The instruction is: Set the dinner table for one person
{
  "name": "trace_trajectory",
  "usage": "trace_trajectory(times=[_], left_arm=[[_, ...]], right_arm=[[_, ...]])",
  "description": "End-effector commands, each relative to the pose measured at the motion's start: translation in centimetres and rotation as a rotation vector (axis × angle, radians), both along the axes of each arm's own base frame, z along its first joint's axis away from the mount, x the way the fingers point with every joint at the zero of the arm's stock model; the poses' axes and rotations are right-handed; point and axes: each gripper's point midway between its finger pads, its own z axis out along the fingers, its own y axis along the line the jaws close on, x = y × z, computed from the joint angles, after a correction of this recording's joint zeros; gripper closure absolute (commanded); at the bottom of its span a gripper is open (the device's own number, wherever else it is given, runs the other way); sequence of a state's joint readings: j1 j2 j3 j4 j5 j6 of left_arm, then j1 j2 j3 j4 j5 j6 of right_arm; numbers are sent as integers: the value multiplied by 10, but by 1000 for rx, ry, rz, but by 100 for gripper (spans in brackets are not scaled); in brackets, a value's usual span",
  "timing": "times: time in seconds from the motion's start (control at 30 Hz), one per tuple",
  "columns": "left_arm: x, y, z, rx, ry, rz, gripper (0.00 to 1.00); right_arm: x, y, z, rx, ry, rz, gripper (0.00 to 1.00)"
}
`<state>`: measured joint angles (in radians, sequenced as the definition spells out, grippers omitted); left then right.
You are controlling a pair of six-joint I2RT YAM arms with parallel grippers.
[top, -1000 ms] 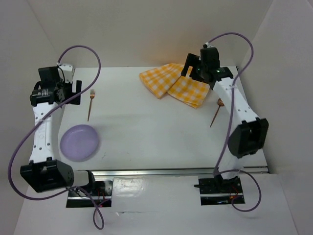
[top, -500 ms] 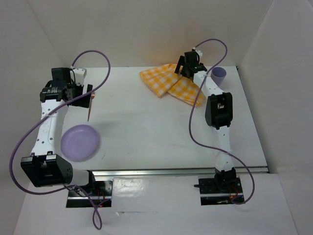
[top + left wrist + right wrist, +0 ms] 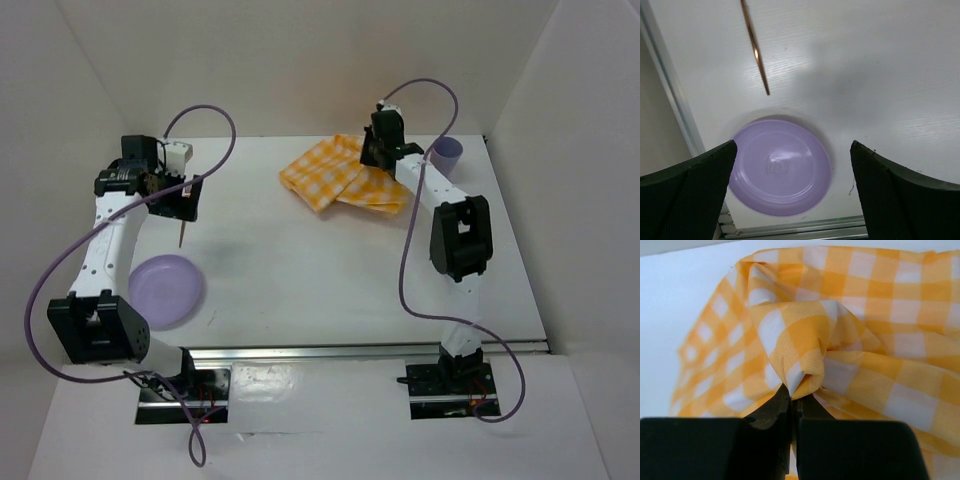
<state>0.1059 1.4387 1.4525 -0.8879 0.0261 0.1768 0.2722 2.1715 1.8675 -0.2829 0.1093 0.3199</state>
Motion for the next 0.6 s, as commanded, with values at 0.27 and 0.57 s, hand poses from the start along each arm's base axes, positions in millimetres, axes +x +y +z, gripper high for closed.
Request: trace_trajectory(times=[0.27, 0.57], left_arm=[[20, -41, -25, -145, 111, -178, 0], [-36, -45, -110, -68, 375, -335, 3]], right_arm=[[-277, 100, 10, 125, 249, 178, 12], [-284, 105, 57, 38, 99, 235, 0]])
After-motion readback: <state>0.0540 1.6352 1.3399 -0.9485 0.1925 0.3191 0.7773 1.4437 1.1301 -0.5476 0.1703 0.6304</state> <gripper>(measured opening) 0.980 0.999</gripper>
